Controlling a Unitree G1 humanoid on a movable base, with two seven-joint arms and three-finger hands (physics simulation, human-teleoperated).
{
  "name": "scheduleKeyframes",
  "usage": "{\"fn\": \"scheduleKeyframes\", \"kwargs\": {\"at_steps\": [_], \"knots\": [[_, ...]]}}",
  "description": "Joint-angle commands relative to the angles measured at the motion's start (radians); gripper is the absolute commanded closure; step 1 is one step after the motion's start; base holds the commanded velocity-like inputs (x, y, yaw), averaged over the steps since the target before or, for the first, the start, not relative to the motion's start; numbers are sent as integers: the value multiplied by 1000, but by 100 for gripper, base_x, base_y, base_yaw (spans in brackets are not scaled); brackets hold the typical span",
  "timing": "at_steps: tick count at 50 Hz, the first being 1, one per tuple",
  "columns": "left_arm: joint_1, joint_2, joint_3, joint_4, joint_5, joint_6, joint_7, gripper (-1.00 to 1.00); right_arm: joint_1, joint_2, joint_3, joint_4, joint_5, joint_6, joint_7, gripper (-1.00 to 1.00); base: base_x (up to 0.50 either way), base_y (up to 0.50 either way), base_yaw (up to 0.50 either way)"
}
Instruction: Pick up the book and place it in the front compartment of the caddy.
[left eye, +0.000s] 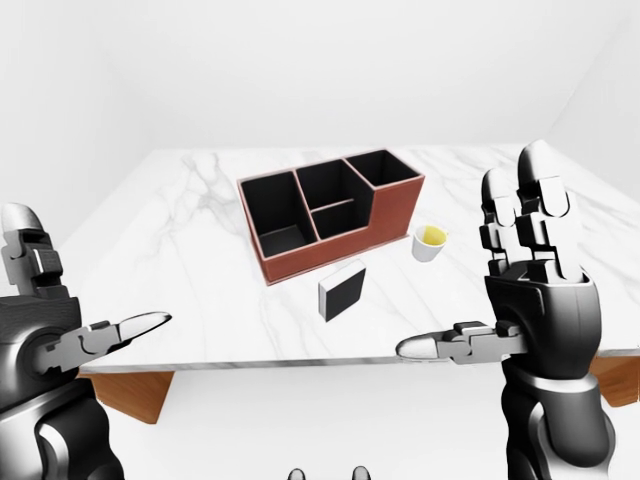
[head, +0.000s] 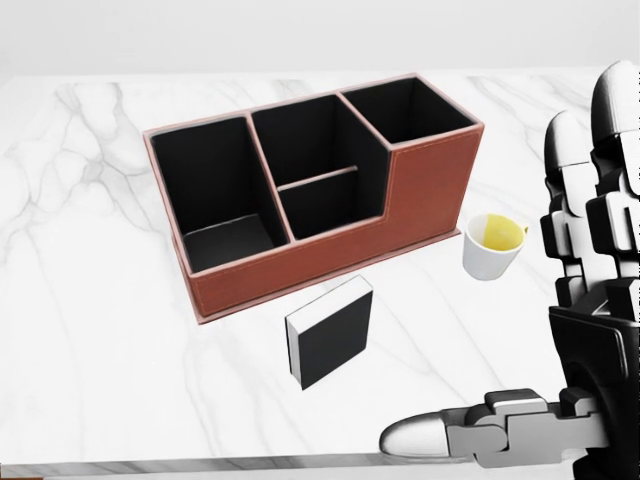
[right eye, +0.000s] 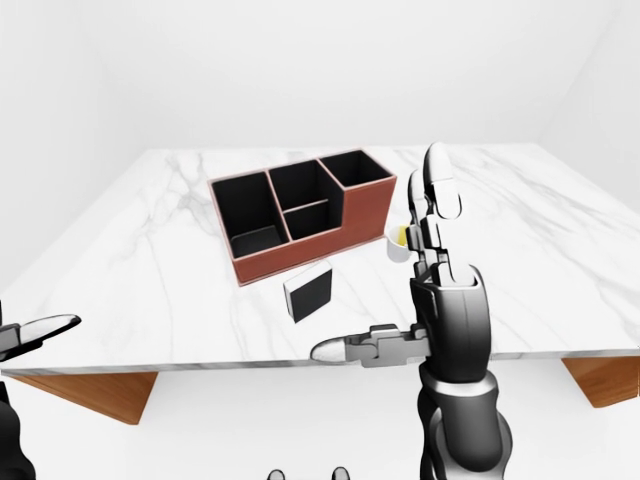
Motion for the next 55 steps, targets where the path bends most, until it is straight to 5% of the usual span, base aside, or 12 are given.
{"fn": "scheduleKeyframes", "kwargs": {"at_steps": [1,46,55], "knots": [[-1,6,10,0,-10,0,2,-100,-6,-2,11,3,-9,0,0,-100,50,0,0],[15,-2,41,-25,-32,0,-13,-100,-14,1,33,6,-20,0,1,-100,50,0,0],[18,-5,38,-28,-29,0,-15,-100,-27,-7,13,-39,-2,0,7,-100,2,0,0]]}}
